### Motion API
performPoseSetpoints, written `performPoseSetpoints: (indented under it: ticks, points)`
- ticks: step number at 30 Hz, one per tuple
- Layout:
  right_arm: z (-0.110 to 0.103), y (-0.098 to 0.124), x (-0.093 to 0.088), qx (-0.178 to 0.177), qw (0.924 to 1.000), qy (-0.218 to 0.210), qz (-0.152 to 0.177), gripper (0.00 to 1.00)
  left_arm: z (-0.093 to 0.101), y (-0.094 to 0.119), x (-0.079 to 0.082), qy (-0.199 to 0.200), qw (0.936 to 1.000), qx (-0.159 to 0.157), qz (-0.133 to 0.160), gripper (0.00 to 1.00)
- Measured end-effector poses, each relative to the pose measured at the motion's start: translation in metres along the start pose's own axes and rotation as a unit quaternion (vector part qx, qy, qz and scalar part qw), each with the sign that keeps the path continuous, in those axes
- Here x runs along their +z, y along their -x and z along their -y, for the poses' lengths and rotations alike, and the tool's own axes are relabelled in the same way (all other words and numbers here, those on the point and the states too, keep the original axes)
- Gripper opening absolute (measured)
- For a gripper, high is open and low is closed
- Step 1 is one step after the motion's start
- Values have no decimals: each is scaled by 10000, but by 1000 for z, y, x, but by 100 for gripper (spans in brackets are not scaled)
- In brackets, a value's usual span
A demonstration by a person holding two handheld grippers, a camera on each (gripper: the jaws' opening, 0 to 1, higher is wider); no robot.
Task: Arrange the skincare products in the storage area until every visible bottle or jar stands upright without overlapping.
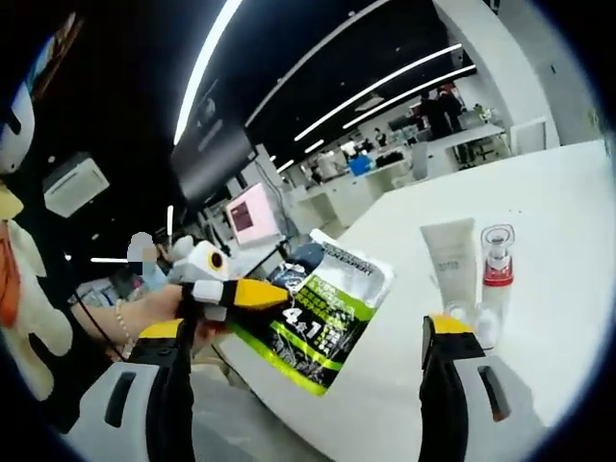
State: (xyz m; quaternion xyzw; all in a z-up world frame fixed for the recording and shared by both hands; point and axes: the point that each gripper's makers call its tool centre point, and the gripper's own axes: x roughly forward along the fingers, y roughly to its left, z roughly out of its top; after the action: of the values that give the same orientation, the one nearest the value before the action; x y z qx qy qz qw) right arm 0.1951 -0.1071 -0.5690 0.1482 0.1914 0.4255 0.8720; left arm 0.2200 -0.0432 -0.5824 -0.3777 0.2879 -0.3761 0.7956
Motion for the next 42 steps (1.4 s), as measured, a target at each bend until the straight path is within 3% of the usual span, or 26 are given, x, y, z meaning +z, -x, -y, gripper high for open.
performPoseSetpoints:
  ticks: [18,25,33,38,42]
  points:
    - [30,7,-31,-442,9983,-164,-338,100,-50,-17,-15,-45,9982,509,-306,4]
    - [40,13,-41,-589,9971,-245,-410,100,-75,-32,-29,-188,9950,826,-521,4]
    - [53,25,-56,-786,9948,-362,-534,100,-87,-47,-37,-195,9933,962,-617,4]
    - [57,29,-61,-850,9939,-506,-492,100,-108,-50,-49,-313,9873,1377,-734,4]
    - [58,32,-70,-877,9932,-476,-600,100,-117,-53,-53,-285,9863,1459,-714,4]
